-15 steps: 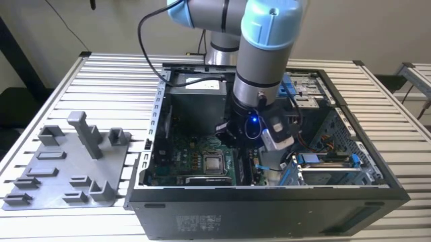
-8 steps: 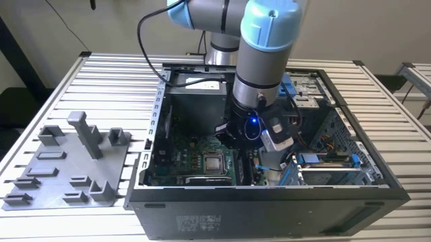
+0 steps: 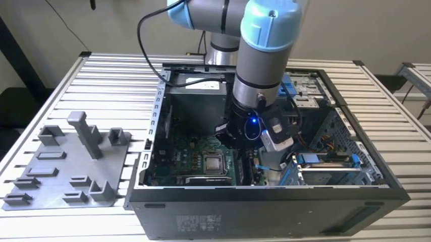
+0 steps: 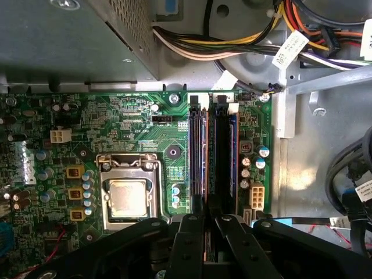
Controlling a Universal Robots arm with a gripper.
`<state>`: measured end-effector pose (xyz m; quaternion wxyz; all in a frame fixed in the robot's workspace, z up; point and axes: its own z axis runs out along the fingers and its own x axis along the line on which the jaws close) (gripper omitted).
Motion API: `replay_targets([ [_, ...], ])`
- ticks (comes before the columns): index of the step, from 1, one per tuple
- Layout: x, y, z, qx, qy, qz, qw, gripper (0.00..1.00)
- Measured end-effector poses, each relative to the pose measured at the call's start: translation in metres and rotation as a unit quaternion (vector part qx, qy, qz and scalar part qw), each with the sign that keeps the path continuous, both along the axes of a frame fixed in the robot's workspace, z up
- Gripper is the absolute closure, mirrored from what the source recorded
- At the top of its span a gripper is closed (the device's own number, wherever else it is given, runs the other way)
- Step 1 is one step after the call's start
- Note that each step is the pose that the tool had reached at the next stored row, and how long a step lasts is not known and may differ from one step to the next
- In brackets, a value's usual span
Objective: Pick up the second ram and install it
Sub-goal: 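Insert the second ram into the second slot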
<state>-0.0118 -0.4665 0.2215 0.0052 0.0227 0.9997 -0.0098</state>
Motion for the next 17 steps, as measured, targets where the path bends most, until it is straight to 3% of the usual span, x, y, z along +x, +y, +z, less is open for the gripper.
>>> replay_targets([
  [8,-0.0009,0.0003,0.0,-0.0002,-0.0046,0.009,1.0,0.86],
  [17,-0.0015,0.0002,-0.0009,-0.0003,-0.0046,0.02,0.9998,0.86],
])
